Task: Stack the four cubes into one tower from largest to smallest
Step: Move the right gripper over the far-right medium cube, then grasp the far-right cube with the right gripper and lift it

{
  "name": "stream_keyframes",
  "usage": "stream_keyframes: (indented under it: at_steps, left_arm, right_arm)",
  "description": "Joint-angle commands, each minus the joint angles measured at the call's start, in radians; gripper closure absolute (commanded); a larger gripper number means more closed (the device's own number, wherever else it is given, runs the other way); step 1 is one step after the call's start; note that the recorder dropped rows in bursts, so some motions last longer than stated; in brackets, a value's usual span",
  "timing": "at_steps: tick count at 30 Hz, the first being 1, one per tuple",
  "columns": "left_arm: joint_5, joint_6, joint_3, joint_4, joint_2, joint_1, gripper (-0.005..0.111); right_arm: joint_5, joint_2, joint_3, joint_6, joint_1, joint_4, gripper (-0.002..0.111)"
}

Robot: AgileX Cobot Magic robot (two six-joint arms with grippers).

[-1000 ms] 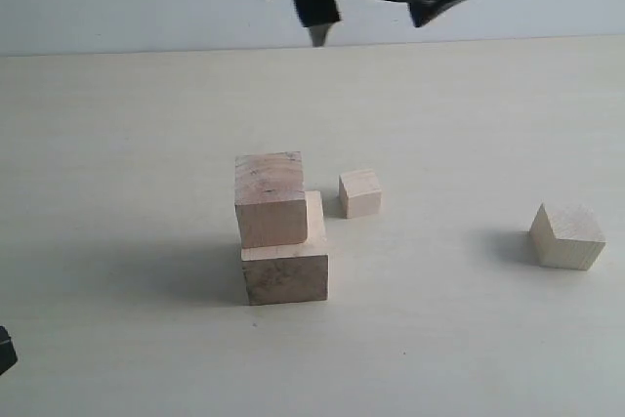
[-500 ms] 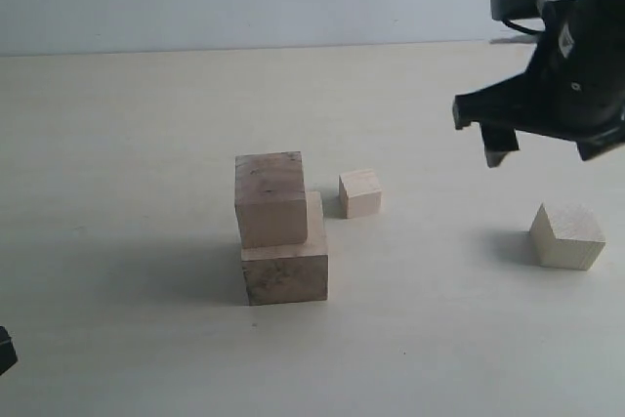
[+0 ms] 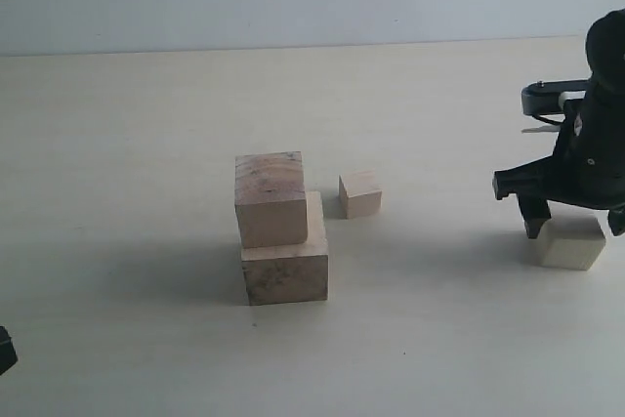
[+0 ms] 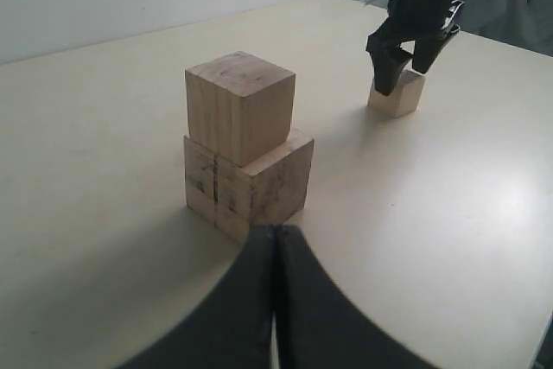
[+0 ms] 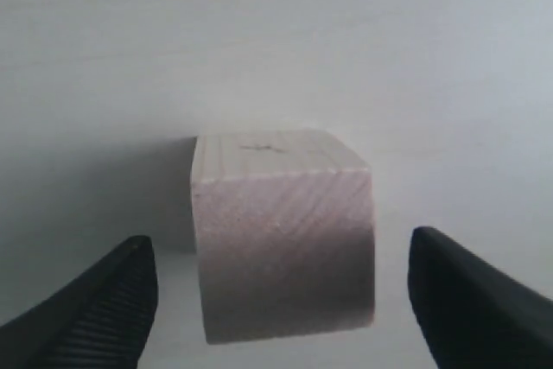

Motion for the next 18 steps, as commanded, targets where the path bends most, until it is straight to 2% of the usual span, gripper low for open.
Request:
stream_keyframes:
  at_steps: [1, 8, 11, 18]
  left_arm:
    - [0.0, -0.002, 0.0, -0.004, -0.007, 0.002, 0.107]
    - [0.0, -0.002, 0.0, -0.004, -0.007, 0.002, 0.107]
    - [0.0, -0.002, 0.0, -0.004, -0.007, 0.002, 0.107]
    - [0.0, -0.002, 0.0, -0.004, -0.007, 0.002, 0.107]
  right_arm:
    - [-0.058, 0.028, 0.006, -0.006, -0.018, 0.024, 0.036]
    - [-0.067, 0.043, 0.006, 0.002, -0.025, 0.044, 0.077]
    - [-0.071, -0.001, 0.006, 0.002, -0.023, 0.044, 0.091]
    - [0.013, -0.253, 0.006, -0.072, 0.071, 0.086, 0.107]
